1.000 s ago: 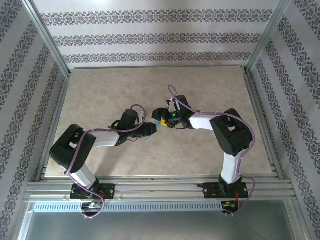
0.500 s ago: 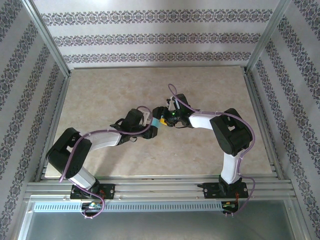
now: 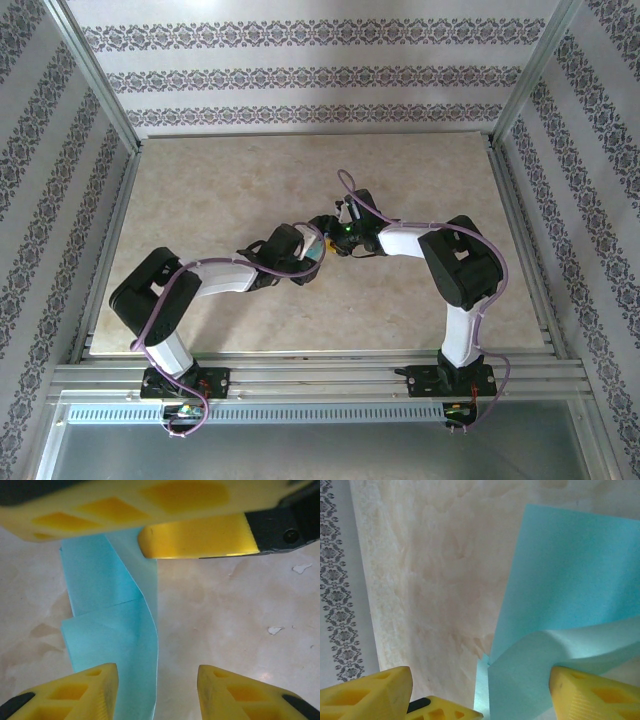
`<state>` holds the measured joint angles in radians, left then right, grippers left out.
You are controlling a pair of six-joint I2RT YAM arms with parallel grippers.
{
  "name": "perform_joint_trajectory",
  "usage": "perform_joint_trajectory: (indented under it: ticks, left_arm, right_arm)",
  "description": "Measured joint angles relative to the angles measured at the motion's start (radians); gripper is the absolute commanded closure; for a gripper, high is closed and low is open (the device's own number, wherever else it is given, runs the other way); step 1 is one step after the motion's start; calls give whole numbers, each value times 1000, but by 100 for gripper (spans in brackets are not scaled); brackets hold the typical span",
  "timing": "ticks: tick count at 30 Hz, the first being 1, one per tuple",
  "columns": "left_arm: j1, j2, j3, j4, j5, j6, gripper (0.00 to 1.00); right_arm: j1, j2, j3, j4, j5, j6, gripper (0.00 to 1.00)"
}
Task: Fold a paper plane with a square sheet of paper (pick it up from the middle)
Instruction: Fold the wing for the fifth time at the center of the table.
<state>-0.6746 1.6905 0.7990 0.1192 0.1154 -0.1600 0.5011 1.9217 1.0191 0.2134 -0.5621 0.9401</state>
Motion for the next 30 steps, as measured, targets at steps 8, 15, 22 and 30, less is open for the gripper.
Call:
perform_joint_trajectory:
  ticks: [8, 15, 22, 30]
  left_arm:
    - [0, 21, 11, 6, -17, 25, 65]
    - [0, 33, 13, 23, -21, 26, 73]
    - [0, 33, 13, 24, -24, 26, 81]
    - [0, 34, 13, 31, -23, 26, 81]
  right_arm:
    - [-2, 4, 0, -9, 8, 0, 27]
    - [-2, 4, 0, -16, 16, 0, 27]
    - [-2, 4, 0, -16, 16, 0, 26]
    - [-2, 4, 4, -21, 16, 8, 26]
